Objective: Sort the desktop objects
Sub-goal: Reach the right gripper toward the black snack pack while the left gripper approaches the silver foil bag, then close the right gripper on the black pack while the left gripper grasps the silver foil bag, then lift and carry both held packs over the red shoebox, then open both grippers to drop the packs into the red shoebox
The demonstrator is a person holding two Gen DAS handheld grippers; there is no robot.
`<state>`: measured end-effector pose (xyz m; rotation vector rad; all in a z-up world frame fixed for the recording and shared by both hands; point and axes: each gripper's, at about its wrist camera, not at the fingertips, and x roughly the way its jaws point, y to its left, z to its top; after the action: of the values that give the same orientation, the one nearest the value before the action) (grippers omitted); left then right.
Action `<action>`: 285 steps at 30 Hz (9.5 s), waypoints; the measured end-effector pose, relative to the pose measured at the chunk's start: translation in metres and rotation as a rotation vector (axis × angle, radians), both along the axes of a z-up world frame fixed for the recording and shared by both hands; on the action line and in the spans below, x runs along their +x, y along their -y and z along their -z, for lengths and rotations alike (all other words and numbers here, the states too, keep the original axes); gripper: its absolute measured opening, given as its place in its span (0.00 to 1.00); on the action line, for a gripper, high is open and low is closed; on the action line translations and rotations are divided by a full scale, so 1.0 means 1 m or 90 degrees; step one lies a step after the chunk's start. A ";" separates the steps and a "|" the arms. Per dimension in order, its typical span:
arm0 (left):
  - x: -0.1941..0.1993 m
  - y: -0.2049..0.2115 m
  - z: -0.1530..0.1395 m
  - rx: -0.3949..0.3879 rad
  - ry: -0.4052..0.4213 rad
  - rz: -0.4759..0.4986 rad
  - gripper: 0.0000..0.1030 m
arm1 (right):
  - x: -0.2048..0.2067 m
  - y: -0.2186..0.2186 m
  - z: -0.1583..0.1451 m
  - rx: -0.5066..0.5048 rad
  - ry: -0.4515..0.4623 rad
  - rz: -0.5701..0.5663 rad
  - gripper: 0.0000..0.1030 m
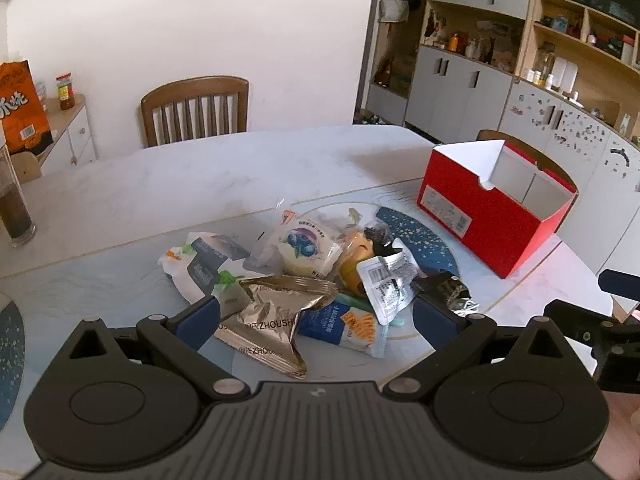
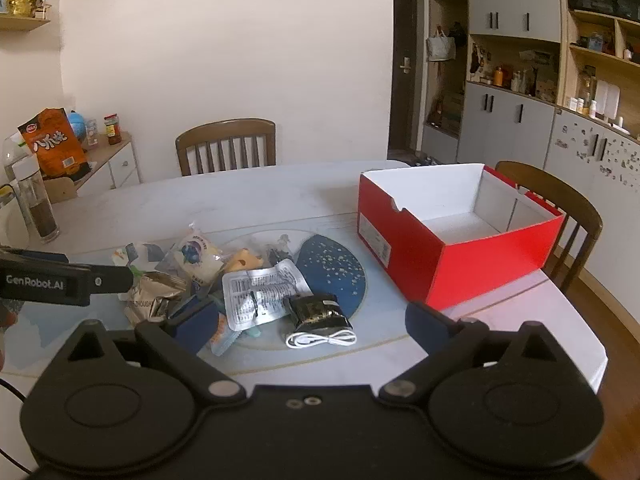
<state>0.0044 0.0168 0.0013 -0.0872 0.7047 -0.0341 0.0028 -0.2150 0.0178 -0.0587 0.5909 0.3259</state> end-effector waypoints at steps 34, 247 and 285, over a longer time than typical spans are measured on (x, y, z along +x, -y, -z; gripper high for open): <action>0.059 -0.011 0.076 0.049 -0.063 -0.023 0.96 | 0.106 -0.005 0.071 -0.040 -0.094 -0.085 0.82; 0.378 0.314 0.066 0.141 -0.265 0.223 0.51 | 0.367 0.188 0.085 -0.200 -0.270 -0.232 0.54; 0.319 0.293 -0.001 0.048 -0.166 0.176 0.57 | 0.325 0.204 0.018 -0.081 -0.196 -0.241 0.75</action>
<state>0.3235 -0.2759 0.0021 0.0806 0.9744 -0.2646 0.3279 -0.4188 -0.0003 -0.2483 0.9078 0.6712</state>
